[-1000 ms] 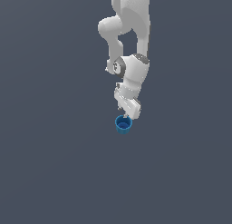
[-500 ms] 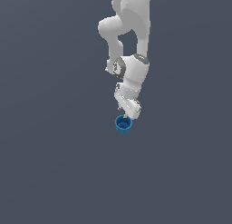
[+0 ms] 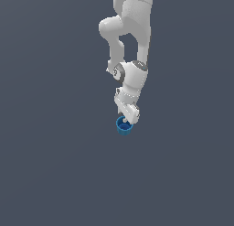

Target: Pick up the object and move it to a goal position.

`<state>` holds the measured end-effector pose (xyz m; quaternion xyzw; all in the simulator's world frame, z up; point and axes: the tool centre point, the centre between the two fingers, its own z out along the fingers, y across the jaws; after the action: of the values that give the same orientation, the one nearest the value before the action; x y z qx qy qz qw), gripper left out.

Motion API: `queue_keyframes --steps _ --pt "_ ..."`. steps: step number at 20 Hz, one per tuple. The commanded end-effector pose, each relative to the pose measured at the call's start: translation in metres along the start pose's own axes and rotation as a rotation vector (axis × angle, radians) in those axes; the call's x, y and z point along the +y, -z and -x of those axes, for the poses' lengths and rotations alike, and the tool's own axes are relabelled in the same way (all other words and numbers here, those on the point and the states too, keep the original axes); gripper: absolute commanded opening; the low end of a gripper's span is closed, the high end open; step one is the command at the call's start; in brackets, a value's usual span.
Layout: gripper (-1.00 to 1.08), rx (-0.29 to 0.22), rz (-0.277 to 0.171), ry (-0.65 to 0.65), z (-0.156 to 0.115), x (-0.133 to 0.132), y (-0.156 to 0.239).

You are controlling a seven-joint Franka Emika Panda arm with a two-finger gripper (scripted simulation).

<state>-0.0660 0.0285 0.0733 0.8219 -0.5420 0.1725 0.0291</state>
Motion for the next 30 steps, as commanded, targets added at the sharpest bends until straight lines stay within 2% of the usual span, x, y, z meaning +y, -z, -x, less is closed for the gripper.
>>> queue_keyframes --steps 1,2,3,19,30 --pt "0.28 0.000 -0.001 0.000 0.000 -0.001 -0.003" --pt "0.28 0.001 -0.001 0.000 0.000 -0.001 -0.003" --pt "-1.00 0.001 -0.001 0.000 0.000 -0.001 -0.003" --pt "-1.00 0.000 -0.002 -0.001 -0.001 -0.001 0.005" --pt "-1.00 -0.003 -0.001 -0.002 -0.007 -0.003 0.058"
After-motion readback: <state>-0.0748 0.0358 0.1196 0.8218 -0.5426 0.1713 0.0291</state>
